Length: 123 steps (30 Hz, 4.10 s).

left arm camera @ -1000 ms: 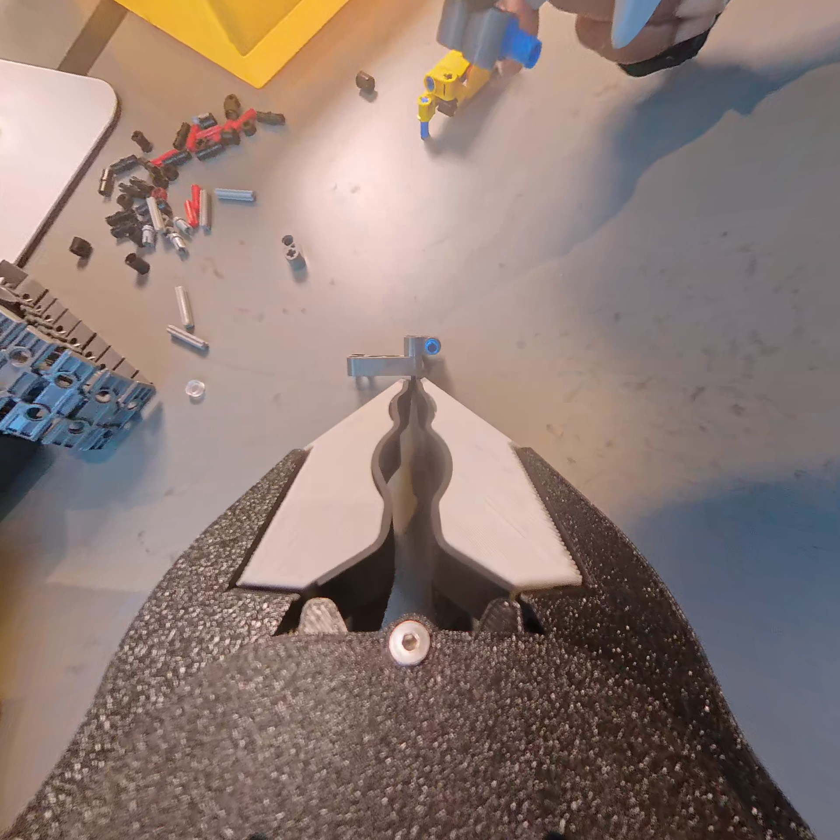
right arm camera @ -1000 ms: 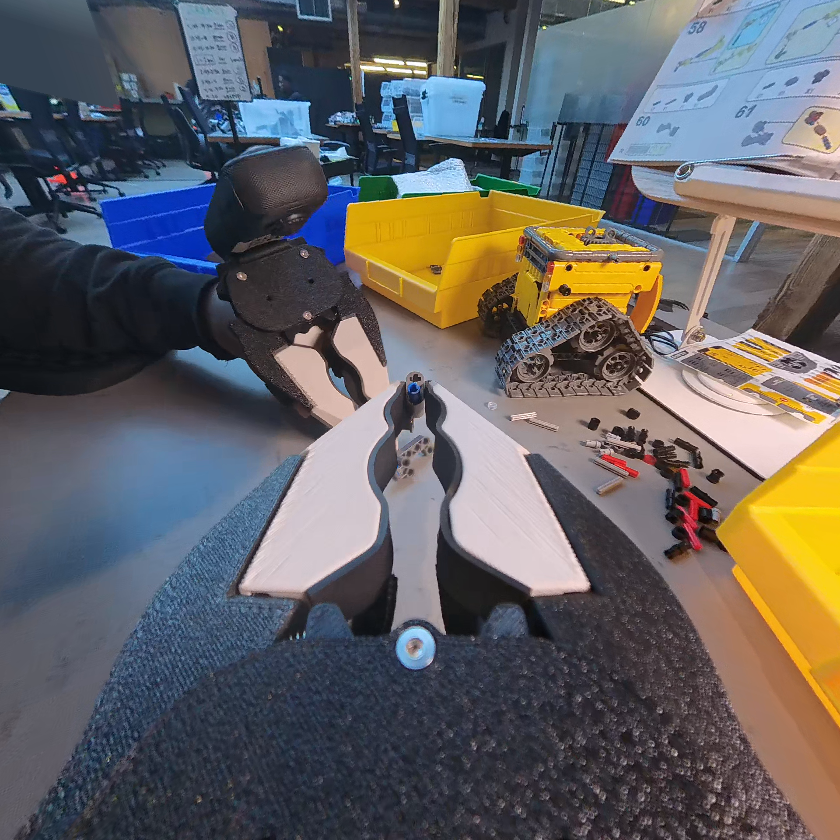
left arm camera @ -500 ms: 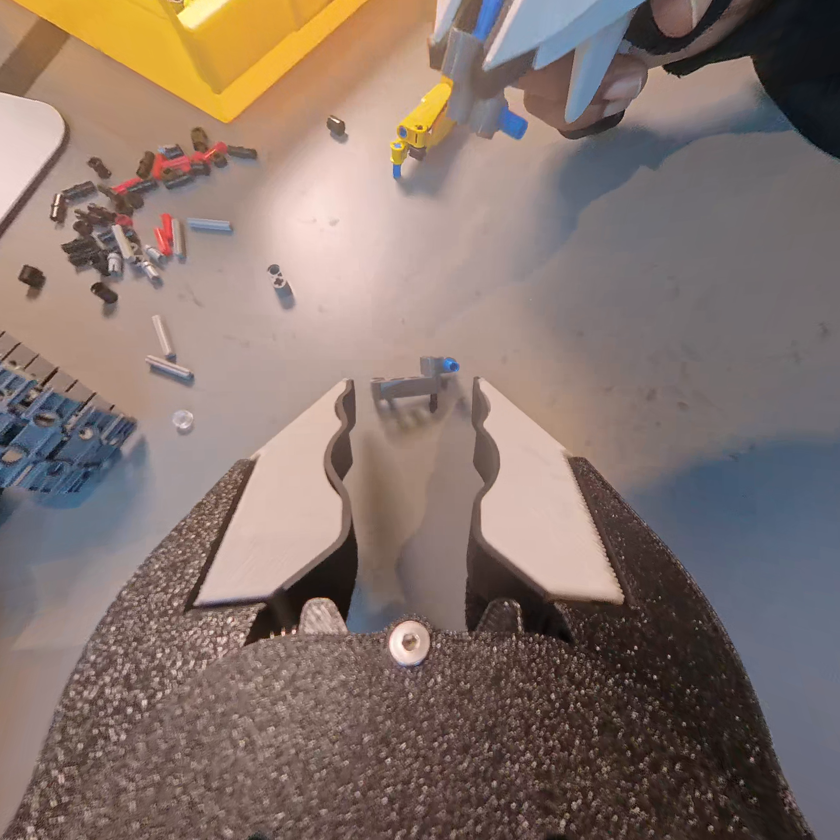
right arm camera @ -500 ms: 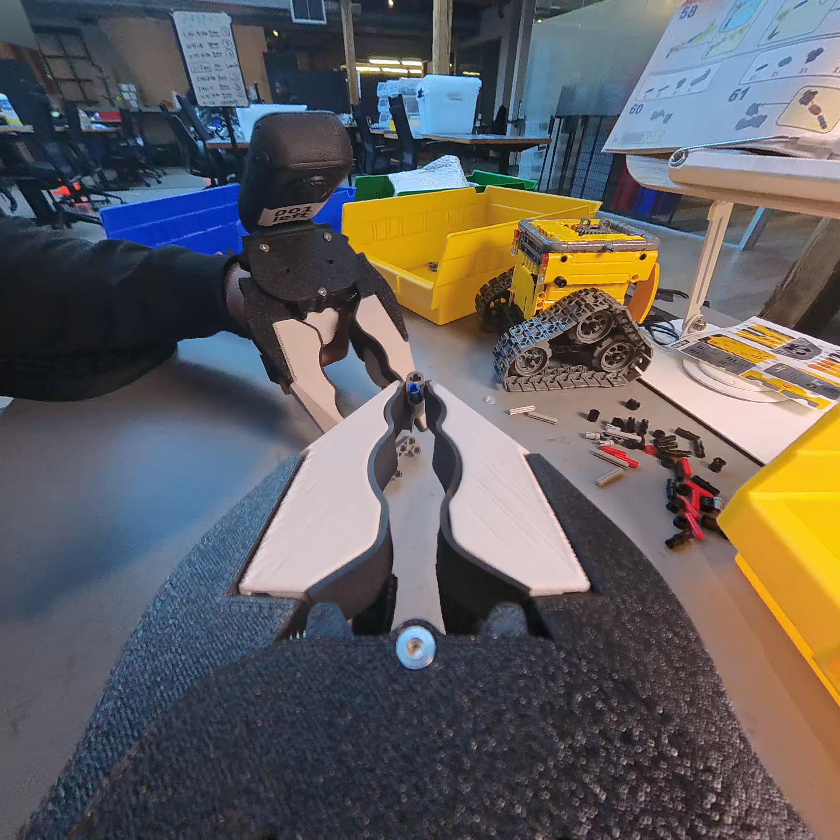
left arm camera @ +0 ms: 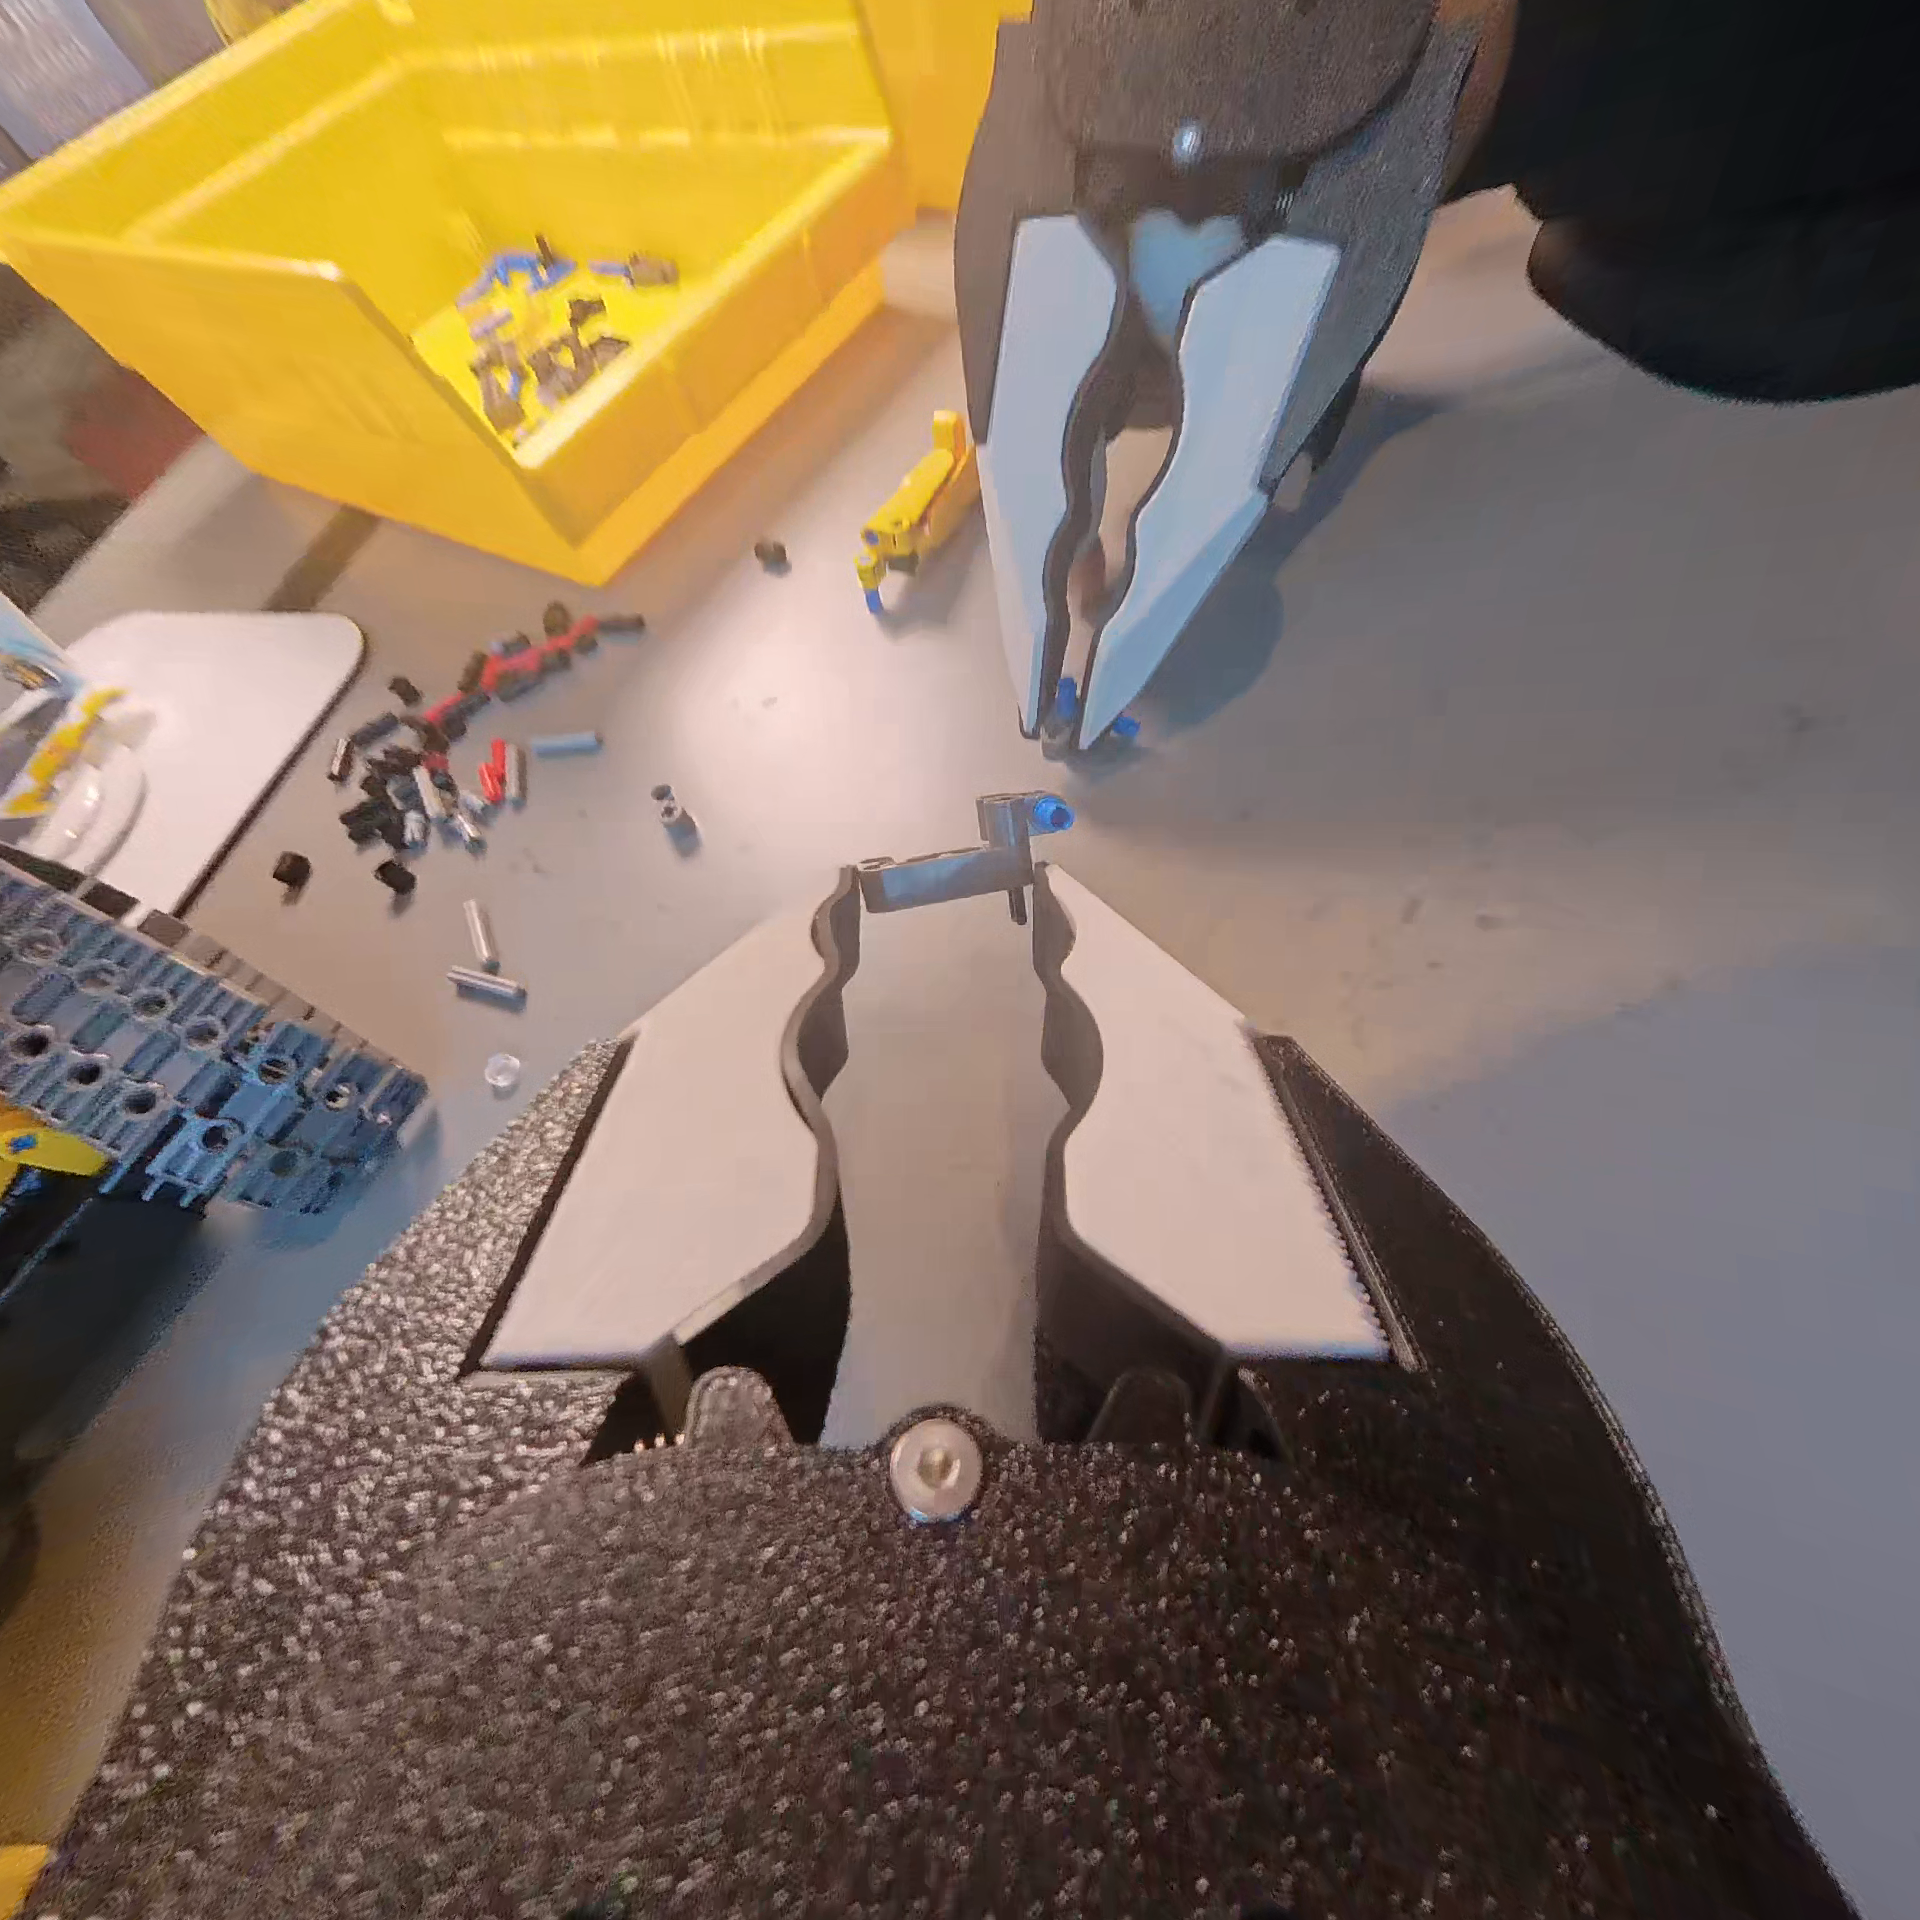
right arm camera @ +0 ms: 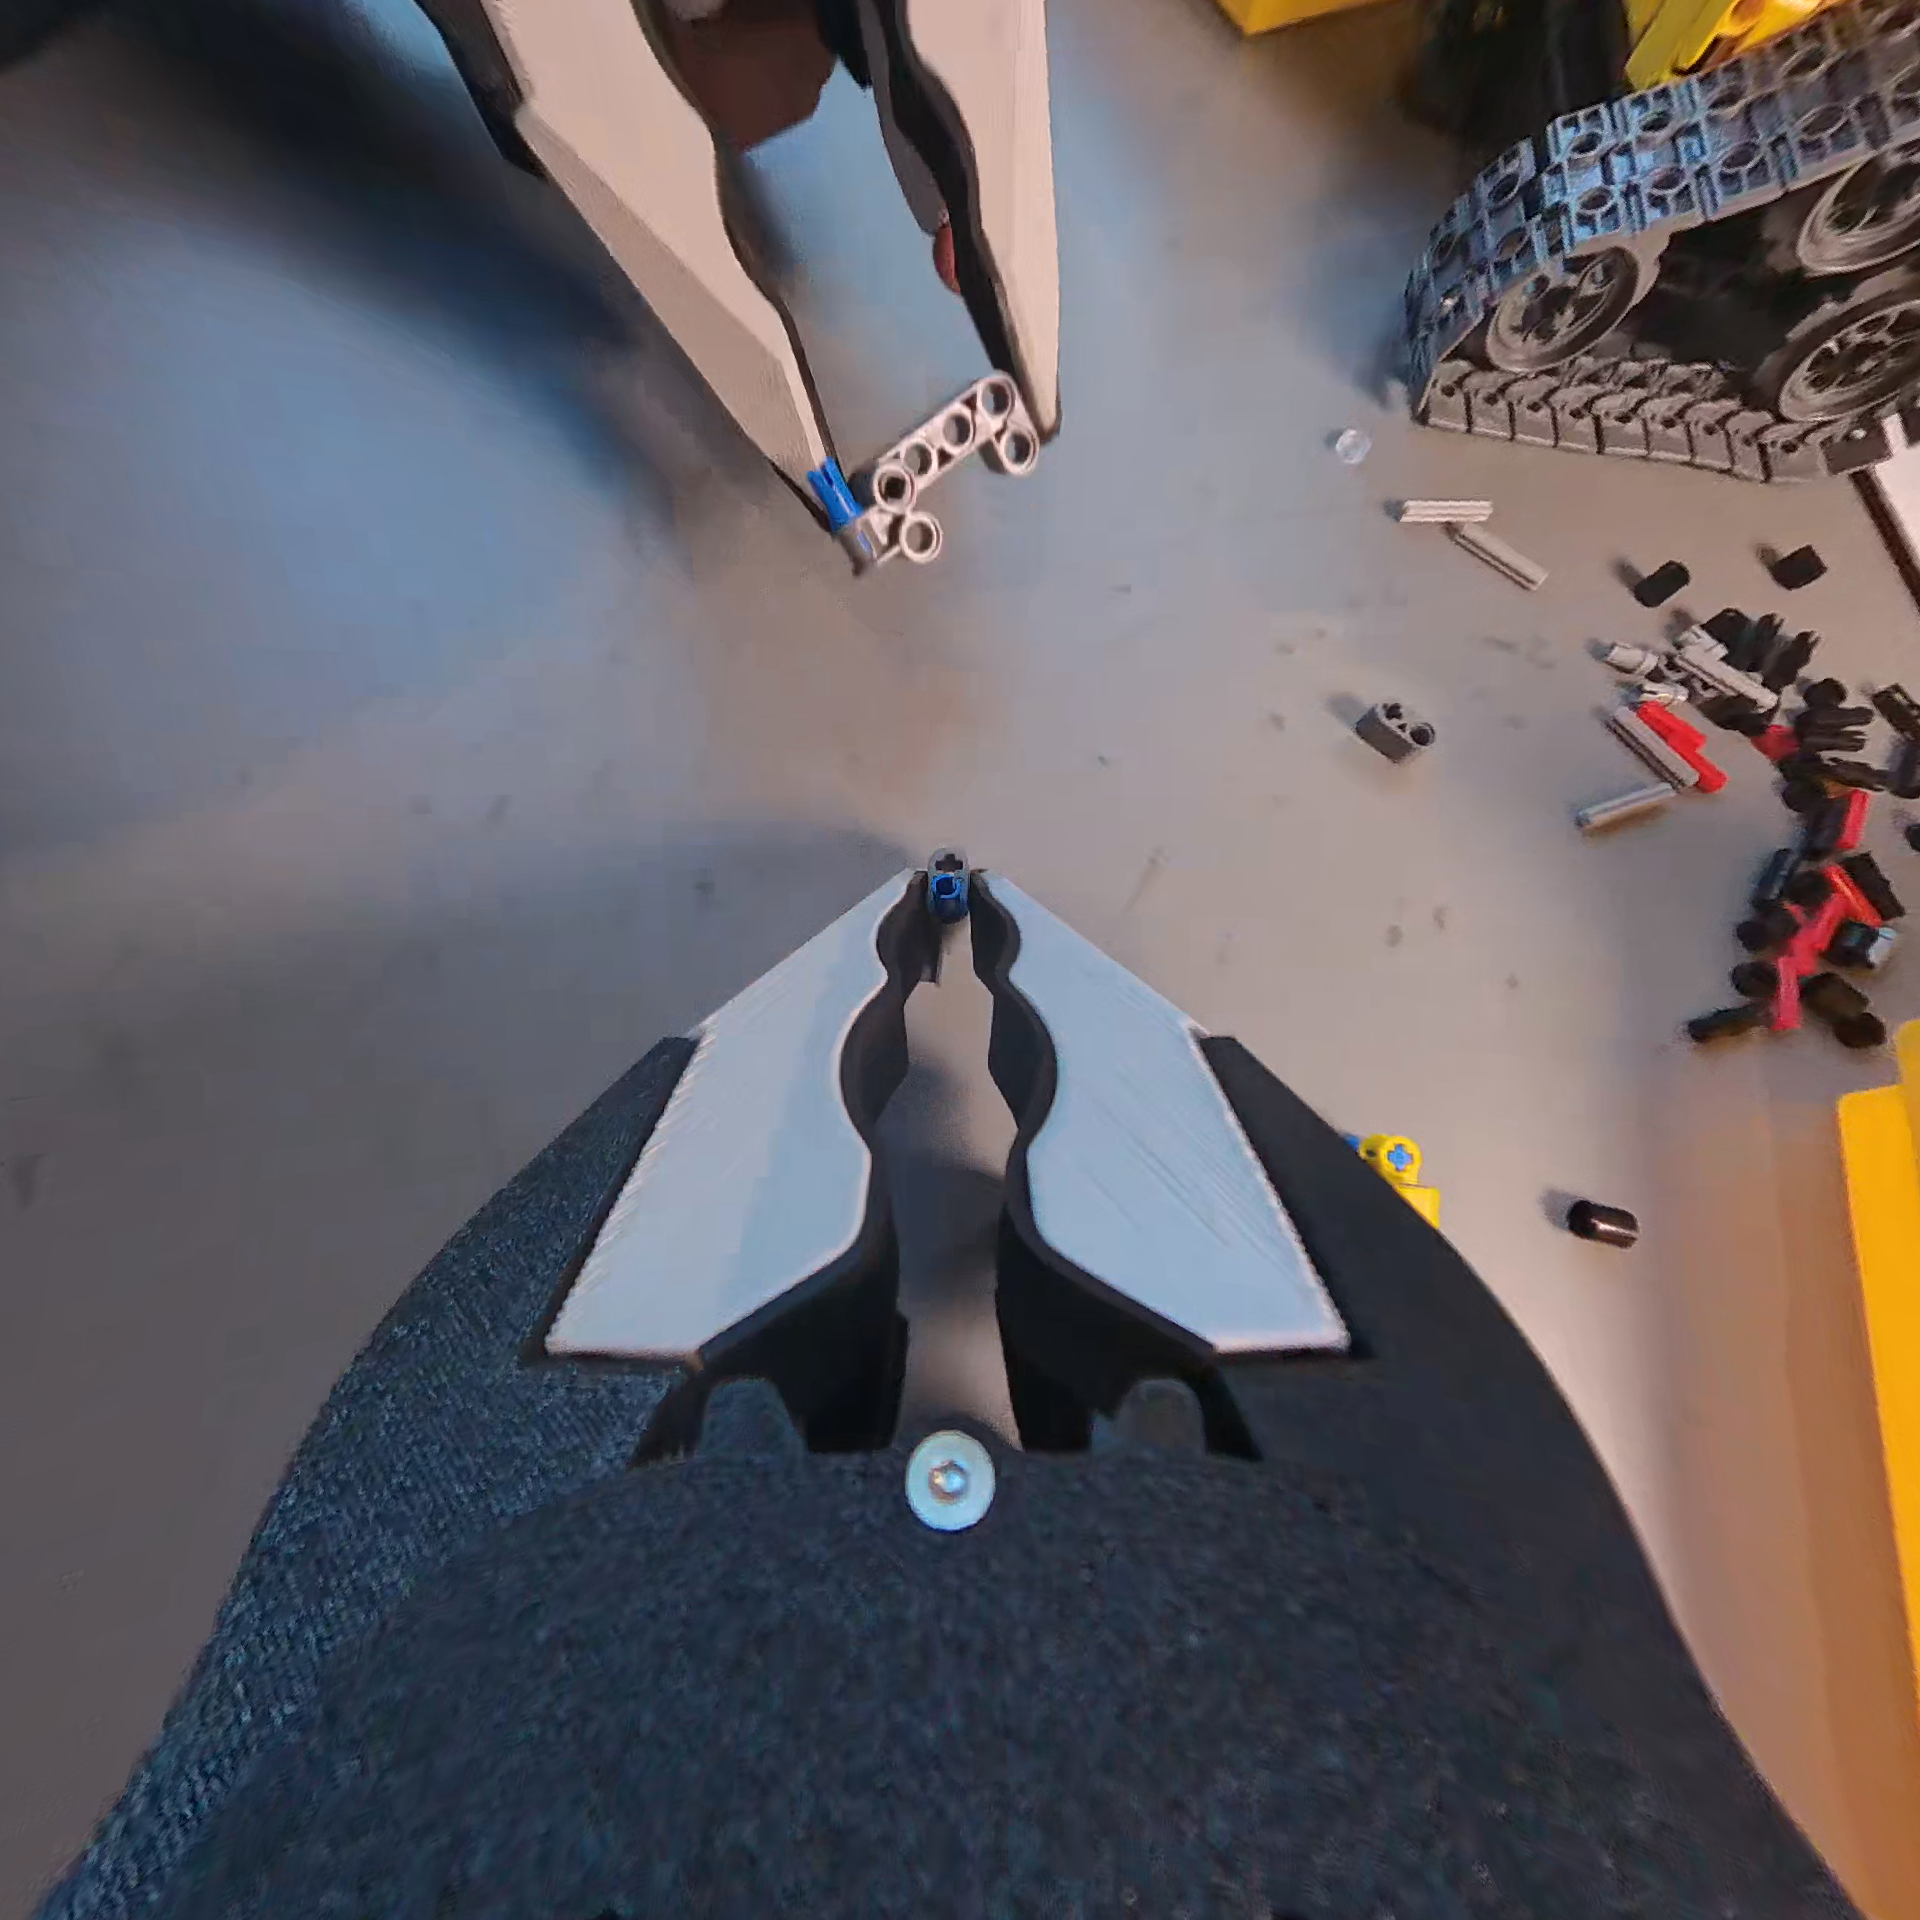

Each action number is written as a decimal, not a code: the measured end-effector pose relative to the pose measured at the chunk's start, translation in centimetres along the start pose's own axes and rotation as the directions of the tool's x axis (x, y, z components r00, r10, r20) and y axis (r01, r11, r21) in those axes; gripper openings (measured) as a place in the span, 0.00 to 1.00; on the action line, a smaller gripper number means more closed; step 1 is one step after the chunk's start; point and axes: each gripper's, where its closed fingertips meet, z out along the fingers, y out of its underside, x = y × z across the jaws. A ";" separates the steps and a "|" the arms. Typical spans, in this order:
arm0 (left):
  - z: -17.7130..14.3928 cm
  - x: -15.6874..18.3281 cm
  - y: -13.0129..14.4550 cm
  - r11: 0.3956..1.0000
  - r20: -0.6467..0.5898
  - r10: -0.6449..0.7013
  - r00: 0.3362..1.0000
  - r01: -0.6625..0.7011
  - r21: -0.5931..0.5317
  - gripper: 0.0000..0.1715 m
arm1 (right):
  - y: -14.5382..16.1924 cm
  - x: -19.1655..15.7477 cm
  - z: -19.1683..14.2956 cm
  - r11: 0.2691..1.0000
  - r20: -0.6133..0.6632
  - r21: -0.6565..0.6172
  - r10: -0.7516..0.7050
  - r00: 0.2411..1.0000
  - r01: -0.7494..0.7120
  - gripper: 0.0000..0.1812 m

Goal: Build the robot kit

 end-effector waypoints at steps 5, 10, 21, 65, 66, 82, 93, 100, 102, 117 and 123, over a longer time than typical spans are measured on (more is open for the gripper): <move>-1.3 -0.1 -2.4 0.988 0.091 0.062 0.994 -0.074 0.136 0.19 | 0.4 -0.2 -0.2 0.999 0.016 -0.028 0.017 1.000 -0.016 0.04; -2.0 -0.1 -3.9 0.972 0.142 0.088 0.986 -0.116 0.203 0.19 | 0.6 -0.7 -0.5 0.999 0.045 -0.045 0.016 0.999 -0.014 0.10; -3.0 1.8 -7.7 0.775 -0.375 -0.439 0.817 0.555 0.302 0.19 | -10.4 -2.9 -6.6 0.831 -0.060 0.524 -0.186 0.981 0.190 0.17; -1.5 -0.1 -3.7 0.890 -0.099 -0.420 0.902 0.430 0.153 0.13 | -9.3 0.6 -2.3 0.916 -0.343 0.376 -0.002 0.939 0.139 0.04; -1.3 -0.1 -3.5 0.909 -0.065 -0.385 0.921 0.390 0.144 0.13 | -9.5 0.2 -2.1 0.917 -0.366 0.358 -0.037 0.930 0.177 0.04; -4.7 1.9 -8.0 0.894 0.049 0.058 0.997 -0.074 0.442 0.02 | -11.3 -2.3 -6.1 0.819 -0.093 0.558 -0.101 0.991 0.136 0.22; -3.6 2.3 -6.3 0.932 0.006 0.075 0.997 -0.072 0.354 0.10 | -10.4 -2.5 -4.9 0.833 -0.126 0.519 -0.144 0.982 0.189 0.08; -4.4 2.0 -6.4 0.937 -0.021 0.036 0.999 -0.026 0.348 0.22 | -9.6 -2.0 -3.7 0.852 -0.154 0.486 -0.139 0.978 0.197 0.08; -4.0 2.3 -6.3 0.945 -0.015 0.052 0.999 -0.044 0.325 0.21 | -9.6 -2.2 -3.3 0.854 -0.157 0.478 -0.147 0.977 0.205 0.08; -3.6 1.8 -5.9 0.960 0.028 0.048 0.998 -0.054 0.274 0.12 | -9.7 -1.7 -2.9 0.857 -0.203 0.479 -0.105 0.974 0.192 0.08; -3.4 1.6 -5.5 0.964 0.024 0.029 0.999 -0.034 0.264 0.12 | -9.4 -1.6 -2.6 0.862 -0.197 0.477 -0.088 0.976 0.174 0.08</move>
